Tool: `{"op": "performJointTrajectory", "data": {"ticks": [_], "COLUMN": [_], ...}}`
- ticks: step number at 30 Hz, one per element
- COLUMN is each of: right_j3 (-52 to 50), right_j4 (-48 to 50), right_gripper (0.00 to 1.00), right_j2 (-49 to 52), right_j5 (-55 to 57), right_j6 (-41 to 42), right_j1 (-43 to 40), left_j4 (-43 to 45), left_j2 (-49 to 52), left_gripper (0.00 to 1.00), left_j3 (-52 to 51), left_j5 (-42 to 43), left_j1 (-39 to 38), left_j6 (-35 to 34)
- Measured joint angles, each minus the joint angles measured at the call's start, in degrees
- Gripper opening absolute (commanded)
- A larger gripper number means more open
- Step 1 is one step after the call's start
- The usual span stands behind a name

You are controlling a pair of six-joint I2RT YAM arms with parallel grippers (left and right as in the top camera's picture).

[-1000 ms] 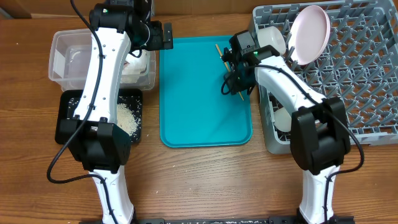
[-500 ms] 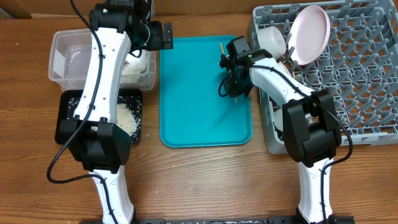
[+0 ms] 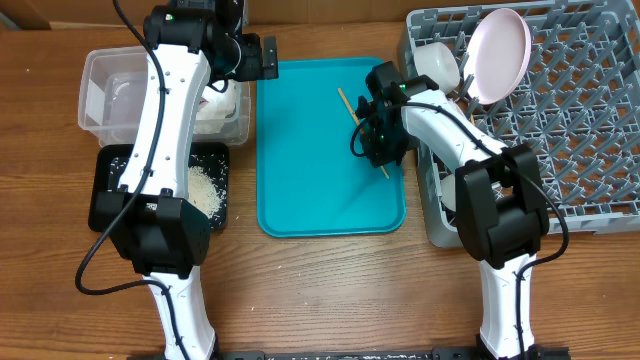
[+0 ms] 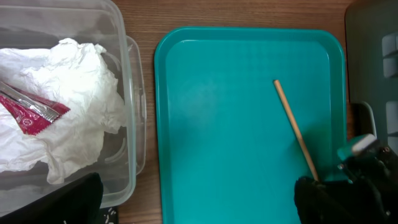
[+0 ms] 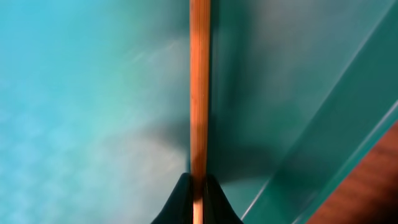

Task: Sort waste into correct bins and load items into the dishwasher
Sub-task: 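Grasp the remaining chopstick on the teal tray with the right gripper, then carry the second chopstick into the dish rack and release it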

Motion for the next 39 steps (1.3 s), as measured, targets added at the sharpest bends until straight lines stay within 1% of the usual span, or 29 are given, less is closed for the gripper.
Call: {"op": "performJointTrajectory", "data": {"ticks": [3,5,10,12,15,18,21,24,30,31,33,35,38,39], "right_j3": [2.29,4.28,8.07,8.81,9.46,9.53,7.45,3.06,-7.98,-9.40,-12.33,-14.01,-14.71,-14.71], "right_j4": [-3.91,-6.10,-12.15,-15.23,-19.87,-23.96,-24.44,-22.82,-16.94,-15.93,-13.84,-12.74,-11.98,-11.45], "right_gripper": [0.04,0.04,0.04,0.04,0.04,0.04,0.04,0.04,0.04,0.06,0.25,0.27,0.35,0.36], "right_j2": [-2.12,-5.29,-19.08,-24.33,-29.51,-30.64,-30.08,-29.64,-29.14,-29.11,-29.11,-29.09,-29.09,-29.09], "right_j5": [-1.53,-1.81,0.04,1.44,3.85,6.08,7.87,8.79,9.68,9.86,10.36,10.91,11.85,12.07], "right_j6": [0.87,1.79,4.46,5.14,5.77,6.10,6.16,5.68,1.42,0.94,0.31,-0.61,-1.22,-1.14], "right_j1": [-0.02,-0.11,-2.32,-4.39,-8.39,-12.72,-16.55,-19.80,-23.63,-23.80,-24.13,-24.28,-24.65,-24.76], "left_j4": [-0.02,0.00,-0.02,0.00,0.00,0.00,0.00,0.00,0.00,-0.02,0.00,0.00,0.00,0.00], "left_j2": [0.00,0.00,0.00,0.00,0.00,0.00,0.00,0.00,0.00,0.00,0.00,0.00,0.00,0.00], "left_gripper": [1.00,1.00,1.00,1.00,1.00,1.00,1.00,1.00,1.00,1.00,1.00,1.00,1.00,1.00], "left_j3": [0.00,0.00,0.00,0.00,0.00,0.00,0.00,0.00,0.00,0.00,0.00,0.00,0.00,0.00], "left_j5": [0.00,-0.02,0.00,-0.02,-0.02,-0.02,-0.02,-0.02,0.00,0.00,-0.02,0.00,-0.02,0.00], "left_j1": [0.00,0.00,0.00,0.00,0.00,0.00,0.00,0.00,0.00,0.00,0.00,0.00,0.00,0.00], "left_j6": [0.00,0.00,0.00,0.00,0.00,0.00,0.00,0.00,0.00,0.00,0.00,0.00,0.00,0.00]}}
